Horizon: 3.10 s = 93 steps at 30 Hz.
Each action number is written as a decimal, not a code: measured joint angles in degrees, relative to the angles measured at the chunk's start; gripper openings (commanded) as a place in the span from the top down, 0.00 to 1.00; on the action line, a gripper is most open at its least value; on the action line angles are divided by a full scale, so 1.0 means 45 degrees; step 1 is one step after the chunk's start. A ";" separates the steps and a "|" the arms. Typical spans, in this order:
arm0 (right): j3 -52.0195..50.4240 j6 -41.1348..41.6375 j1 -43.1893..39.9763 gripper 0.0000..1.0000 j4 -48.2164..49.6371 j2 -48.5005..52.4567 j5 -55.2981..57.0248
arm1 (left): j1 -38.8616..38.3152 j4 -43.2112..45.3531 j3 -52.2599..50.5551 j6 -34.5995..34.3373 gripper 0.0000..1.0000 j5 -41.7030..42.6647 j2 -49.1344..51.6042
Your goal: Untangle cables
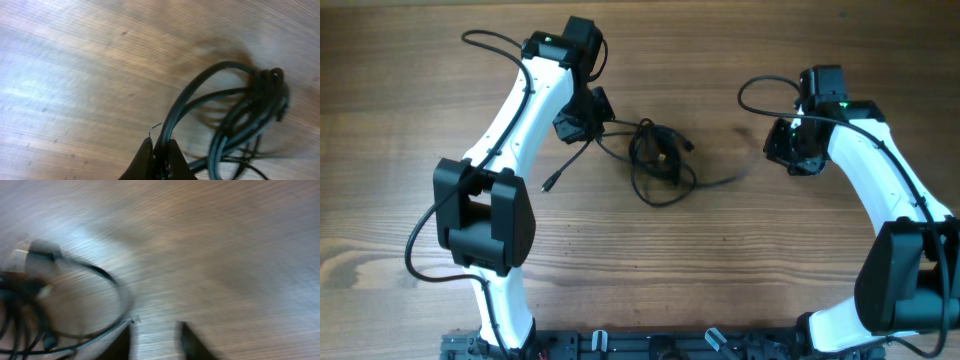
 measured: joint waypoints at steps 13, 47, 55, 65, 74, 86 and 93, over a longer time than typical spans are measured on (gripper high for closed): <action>0.0554 -0.1967 0.0010 0.31 0.2050 0.0000 -0.6475 | 0.0000 0.3240 0.0000 0.4522 0.96 0.7252 0.0000; 0.0602 0.2025 0.2161 0.52 0.5882 0.1656 -0.5348 | 0.0000 0.4148 0.0000 0.4459 0.96 1.0724 0.0000; 0.0602 0.2239 0.2875 0.75 0.6683 0.2021 -0.5304 | 0.0005 0.4153 0.0000 0.4464 0.96 1.0724 0.0000; 0.0704 0.2647 0.2875 0.96 0.4546 0.2069 -0.3881 | 0.0102 0.4571 -0.0024 0.4459 0.96 1.0574 0.0000; 0.0767 0.3036 0.2064 0.96 0.4041 0.2069 -0.3575 | 0.1773 0.5013 -0.0199 0.4454 0.96 1.0953 -0.0325; 0.0607 0.2662 0.1472 0.96 0.4784 0.2025 -0.5629 | 0.3434 0.3011 -0.0374 0.4449 0.96 1.0700 -0.1860; 0.0296 0.2006 0.0670 0.96 0.6382 0.1715 -0.7339 | 0.3444 0.1860 -0.0374 0.4459 0.96 0.9282 -0.2059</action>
